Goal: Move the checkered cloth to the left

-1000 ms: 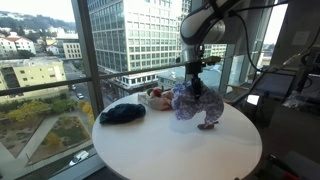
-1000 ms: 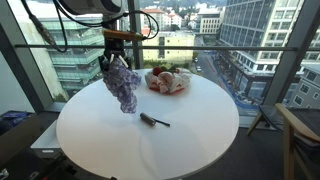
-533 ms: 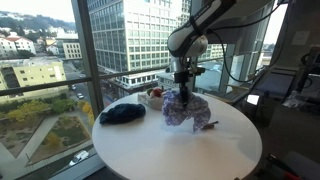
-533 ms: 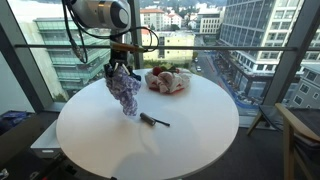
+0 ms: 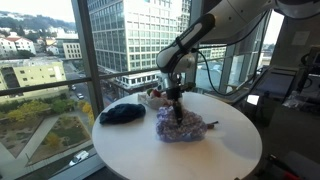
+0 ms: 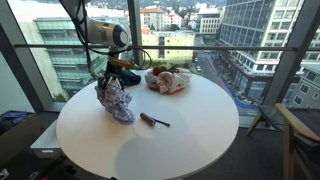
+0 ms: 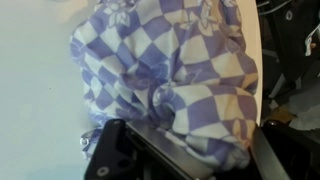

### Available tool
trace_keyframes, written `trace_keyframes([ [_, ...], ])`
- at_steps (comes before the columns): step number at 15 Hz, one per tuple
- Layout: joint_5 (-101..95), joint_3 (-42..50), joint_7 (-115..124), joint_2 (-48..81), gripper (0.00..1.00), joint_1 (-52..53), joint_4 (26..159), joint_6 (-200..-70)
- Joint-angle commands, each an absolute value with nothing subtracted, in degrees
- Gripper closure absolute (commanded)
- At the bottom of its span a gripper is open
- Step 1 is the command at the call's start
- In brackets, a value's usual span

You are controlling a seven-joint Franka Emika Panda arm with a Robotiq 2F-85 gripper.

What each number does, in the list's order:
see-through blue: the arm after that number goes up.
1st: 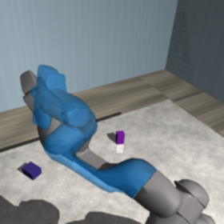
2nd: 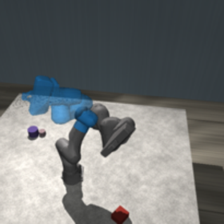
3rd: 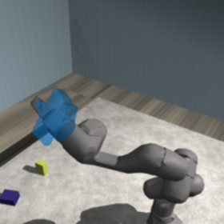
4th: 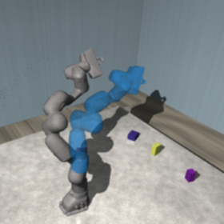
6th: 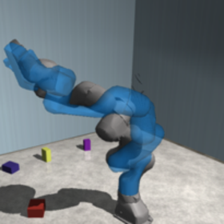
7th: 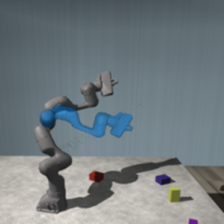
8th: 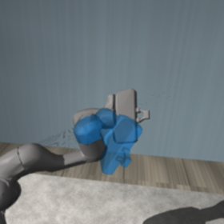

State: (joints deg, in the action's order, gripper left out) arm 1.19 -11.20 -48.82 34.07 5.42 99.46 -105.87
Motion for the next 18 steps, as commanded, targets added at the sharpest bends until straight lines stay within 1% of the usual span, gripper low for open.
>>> trace_keyframes([
  [1, 2.48, -13.38, -50.47, 39.59, 0.89, 5.58, 92.49, -97.7],
  [5, 3.13, -15.58, -51.8, 43.73, 0.9, 6.29, 87.31, -87.17],
  [8, 2.72, -15.91, -51.77, 45.78, 0.9, 7.21, 84.41, -83.04],
  [9, 2.05, -15.65, -51.53, 46.19, 0.64, 7.63, 83.96, -82.95],
  [10, 1.77, -15.53, -51.38, 46.6, 0.64, 7.9, 83.44, -82.87],
  [11, 1.77, -15.47, -51.21, 46.89, 0.58, 8.02, 83.09, -82.84],
  [14, 2.13, -15.53, -50.79, 47.57, 0.34, 8.07, 82.02, -81.72],
  [18, 0.29, -14.38, -46.89, 44.2, 0.05, 8.86, 84.75, -83.18],
])
